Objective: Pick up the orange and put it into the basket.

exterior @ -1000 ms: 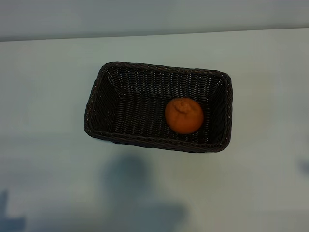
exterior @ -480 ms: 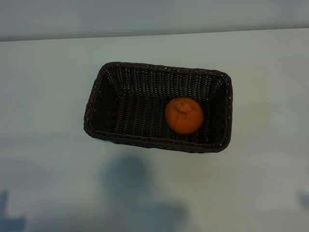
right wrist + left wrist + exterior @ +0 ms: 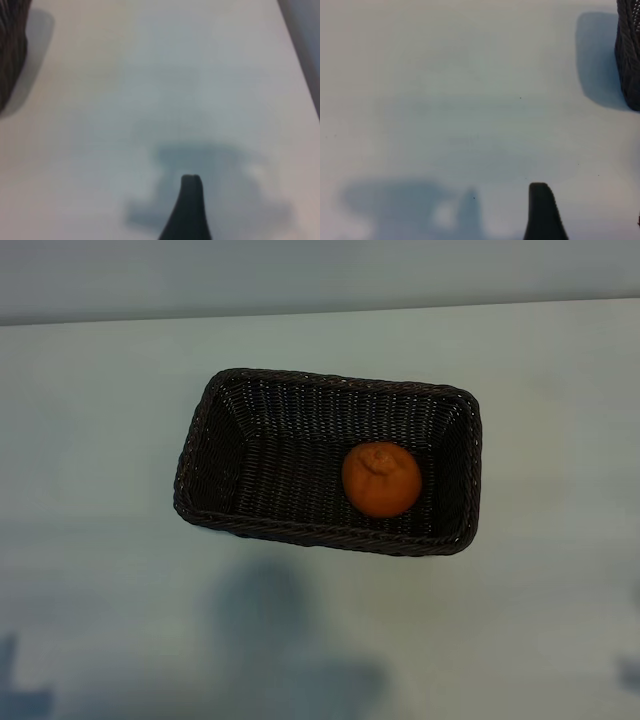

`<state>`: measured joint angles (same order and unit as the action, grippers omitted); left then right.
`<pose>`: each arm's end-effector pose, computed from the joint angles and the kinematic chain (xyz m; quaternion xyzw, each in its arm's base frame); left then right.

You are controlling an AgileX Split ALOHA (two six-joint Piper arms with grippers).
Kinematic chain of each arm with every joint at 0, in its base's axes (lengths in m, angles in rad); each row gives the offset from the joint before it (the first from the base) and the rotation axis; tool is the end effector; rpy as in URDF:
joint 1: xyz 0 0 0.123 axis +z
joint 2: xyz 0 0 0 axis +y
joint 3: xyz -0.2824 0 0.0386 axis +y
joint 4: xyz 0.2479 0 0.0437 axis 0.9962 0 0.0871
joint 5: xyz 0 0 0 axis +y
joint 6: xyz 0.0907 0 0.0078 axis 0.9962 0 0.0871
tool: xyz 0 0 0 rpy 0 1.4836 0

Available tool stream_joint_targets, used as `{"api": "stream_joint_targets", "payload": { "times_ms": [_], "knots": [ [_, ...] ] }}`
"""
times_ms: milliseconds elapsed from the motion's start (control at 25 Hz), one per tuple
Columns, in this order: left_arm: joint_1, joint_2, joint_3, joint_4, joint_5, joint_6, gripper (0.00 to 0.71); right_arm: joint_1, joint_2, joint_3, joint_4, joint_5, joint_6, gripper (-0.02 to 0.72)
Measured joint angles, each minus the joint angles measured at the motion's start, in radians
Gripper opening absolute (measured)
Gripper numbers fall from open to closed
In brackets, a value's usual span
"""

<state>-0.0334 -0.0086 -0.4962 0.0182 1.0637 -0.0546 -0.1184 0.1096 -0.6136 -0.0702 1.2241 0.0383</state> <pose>-0.0058 0.0016 0.2758 -0.0094 0.8527 -0.0139 0.5222 -0.0080 -0.0051 0.2965 0.0740 0.8884 -0.0529 0.4499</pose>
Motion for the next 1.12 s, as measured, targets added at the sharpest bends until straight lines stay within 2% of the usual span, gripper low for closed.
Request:
{"api": "stream_joint_targets", "payload": {
  "times_ms": [200, 440, 760, 1120],
  "knots": [
    [0.0, 0.0, 0.0, 0.0, 0.0, 0.0, 0.481, 0.0, 0.0, 0.06, 0.007, -0.001, -0.002, 0.598],
    [0.0, 0.0, 0.0, 0.0, -0.001, 0.0, 0.481, 0.0, -0.002, 0.087, 0.034, -0.047, -0.003, 0.598],
    [0.0, 0.0, 0.0, 0.0, -0.001, 0.0, 0.481, 0.0, -0.004, 0.087, 0.093, -0.069, -0.071, 0.597],
    [0.0, 0.0, 0.0, 0.0, -0.001, 0.0, 0.481, 0.0, -0.004, 0.087, 0.131, -0.073, -0.067, 0.597]
  ]
}}
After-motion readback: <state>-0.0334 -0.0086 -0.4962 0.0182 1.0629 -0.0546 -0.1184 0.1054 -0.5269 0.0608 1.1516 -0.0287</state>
